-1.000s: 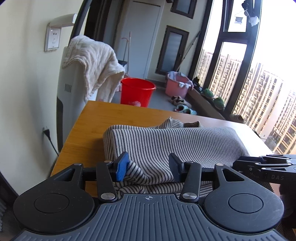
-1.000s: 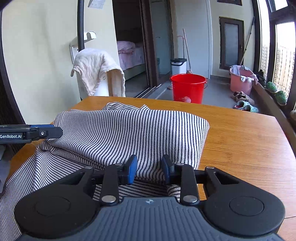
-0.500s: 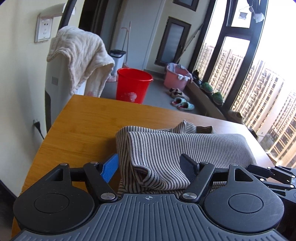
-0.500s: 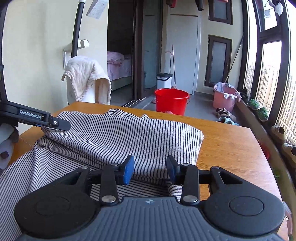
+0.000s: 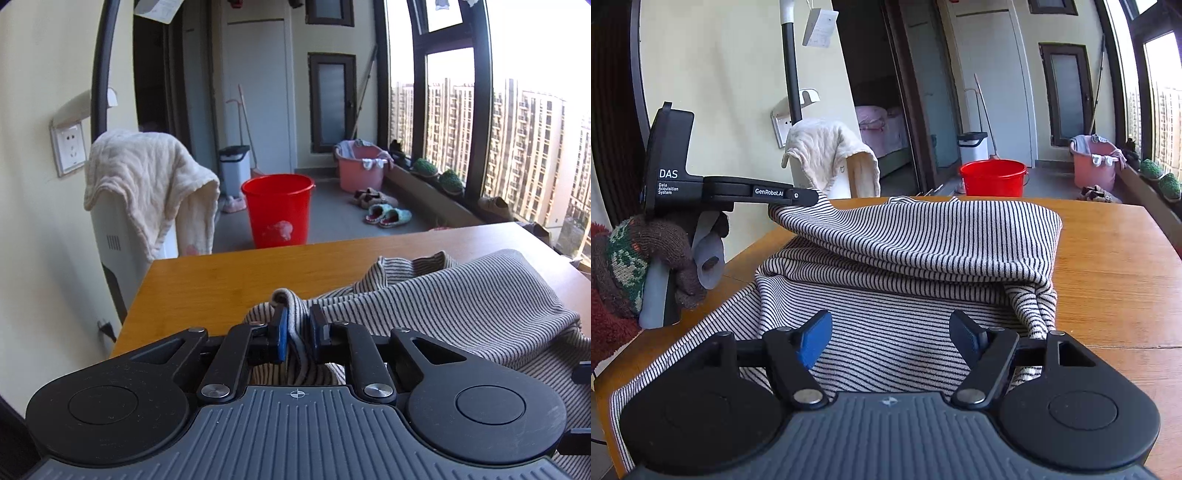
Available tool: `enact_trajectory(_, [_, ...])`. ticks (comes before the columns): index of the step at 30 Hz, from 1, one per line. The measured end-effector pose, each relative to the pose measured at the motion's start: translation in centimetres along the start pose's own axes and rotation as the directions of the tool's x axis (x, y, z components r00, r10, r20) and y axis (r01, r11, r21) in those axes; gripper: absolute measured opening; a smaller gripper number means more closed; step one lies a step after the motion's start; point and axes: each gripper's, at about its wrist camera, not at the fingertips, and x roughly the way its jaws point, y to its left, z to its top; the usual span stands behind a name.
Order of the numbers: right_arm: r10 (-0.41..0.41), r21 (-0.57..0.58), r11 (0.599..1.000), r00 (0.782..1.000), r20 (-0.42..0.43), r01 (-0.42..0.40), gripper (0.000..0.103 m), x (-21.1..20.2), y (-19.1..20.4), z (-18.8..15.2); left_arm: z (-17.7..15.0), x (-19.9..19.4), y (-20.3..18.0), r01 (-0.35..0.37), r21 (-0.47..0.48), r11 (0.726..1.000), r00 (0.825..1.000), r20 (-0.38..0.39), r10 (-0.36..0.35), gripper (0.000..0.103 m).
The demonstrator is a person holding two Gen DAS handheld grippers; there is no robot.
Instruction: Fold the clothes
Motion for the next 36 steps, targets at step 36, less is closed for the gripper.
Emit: enact_trajectory(36, [-0.021, 0.003, 1.000, 0.988, -0.155, 0.021, 0.103, 2.8, 0.4, 0.6, -1.4, 0.9, 3.8, 0.098, -0.220, 0.971, 0.988, -0.093, -0.121, 0.048])
